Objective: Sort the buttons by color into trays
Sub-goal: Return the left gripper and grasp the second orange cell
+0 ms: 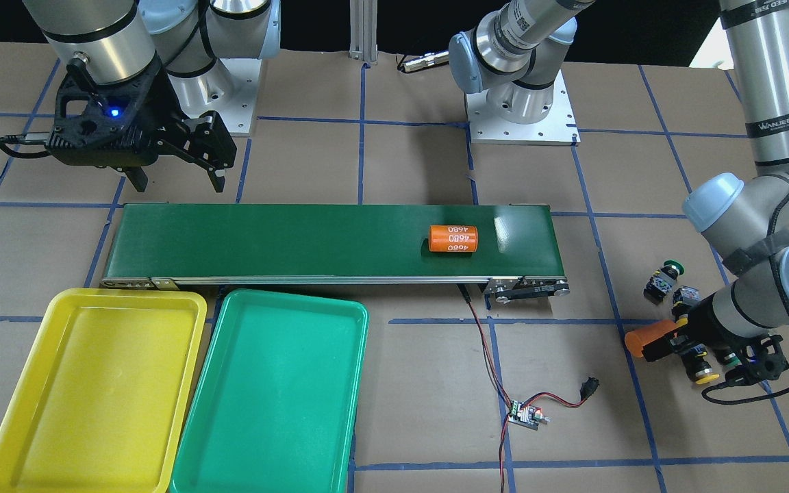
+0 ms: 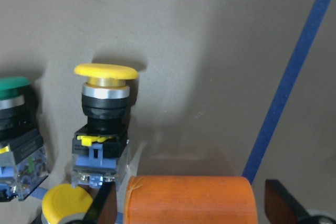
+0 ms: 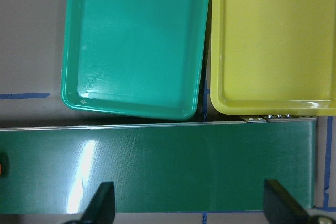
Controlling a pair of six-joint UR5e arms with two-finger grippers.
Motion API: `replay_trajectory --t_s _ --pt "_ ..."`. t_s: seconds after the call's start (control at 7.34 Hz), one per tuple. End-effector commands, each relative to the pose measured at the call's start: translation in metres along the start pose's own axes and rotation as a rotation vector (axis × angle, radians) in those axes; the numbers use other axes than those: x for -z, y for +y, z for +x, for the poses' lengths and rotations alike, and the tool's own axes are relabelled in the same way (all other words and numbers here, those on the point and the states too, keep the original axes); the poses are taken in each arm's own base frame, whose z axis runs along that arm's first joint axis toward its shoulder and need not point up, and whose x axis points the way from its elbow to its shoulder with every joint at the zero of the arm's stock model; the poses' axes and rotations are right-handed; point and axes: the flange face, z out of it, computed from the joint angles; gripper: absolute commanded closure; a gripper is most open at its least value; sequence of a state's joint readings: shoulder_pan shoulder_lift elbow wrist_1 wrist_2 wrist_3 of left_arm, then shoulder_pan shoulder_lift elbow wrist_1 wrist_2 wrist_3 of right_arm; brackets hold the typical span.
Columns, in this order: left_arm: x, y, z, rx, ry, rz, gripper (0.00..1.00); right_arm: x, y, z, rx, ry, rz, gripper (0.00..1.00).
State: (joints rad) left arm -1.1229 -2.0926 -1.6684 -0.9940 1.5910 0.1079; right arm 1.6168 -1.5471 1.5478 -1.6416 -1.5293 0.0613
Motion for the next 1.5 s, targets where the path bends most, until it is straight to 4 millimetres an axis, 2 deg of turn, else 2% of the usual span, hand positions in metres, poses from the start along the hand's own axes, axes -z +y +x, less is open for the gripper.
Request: replay_trajectory --t_s 0.0,0.55,0.68,0.82,0.95,1.09,1.36 --pt "-0.007 0.004 0.001 0.000 0.008 -0.015 0.00 0.000 0.000 0.000 0.000 -0.002 0.002 0.00" --pt "-0.022 0.013 0.002 -0.016 0.006 -0.052 0.00 0.000 0.000 0.000 0.000 -0.002 0.002 0.00" --pt "-0.022 0.013 0.002 -0.014 0.006 -0.049 0.24 0.000 0.000 0.001 -0.001 0.000 0.001 0.00" --pt "-0.020 0.013 0.002 -0.013 0.003 -0.048 0.74 0.000 0.000 0.001 -0.002 0.000 -0.001 0.00" --pt "-0.011 0.013 0.001 -0.013 0.003 -0.039 1.00 0.000 0.000 0.001 -0.002 0.000 -0.001 0.00" --pt "0.004 0.013 0.004 -0.017 0.003 -0.036 1.00 0.000 0.000 0.000 0.000 0.000 -0.001 0.00" --pt "0.037 0.024 0.023 -0.047 0.001 -0.010 1.00 0.000 0.000 0.000 0.000 0.000 -0.001 0.00"
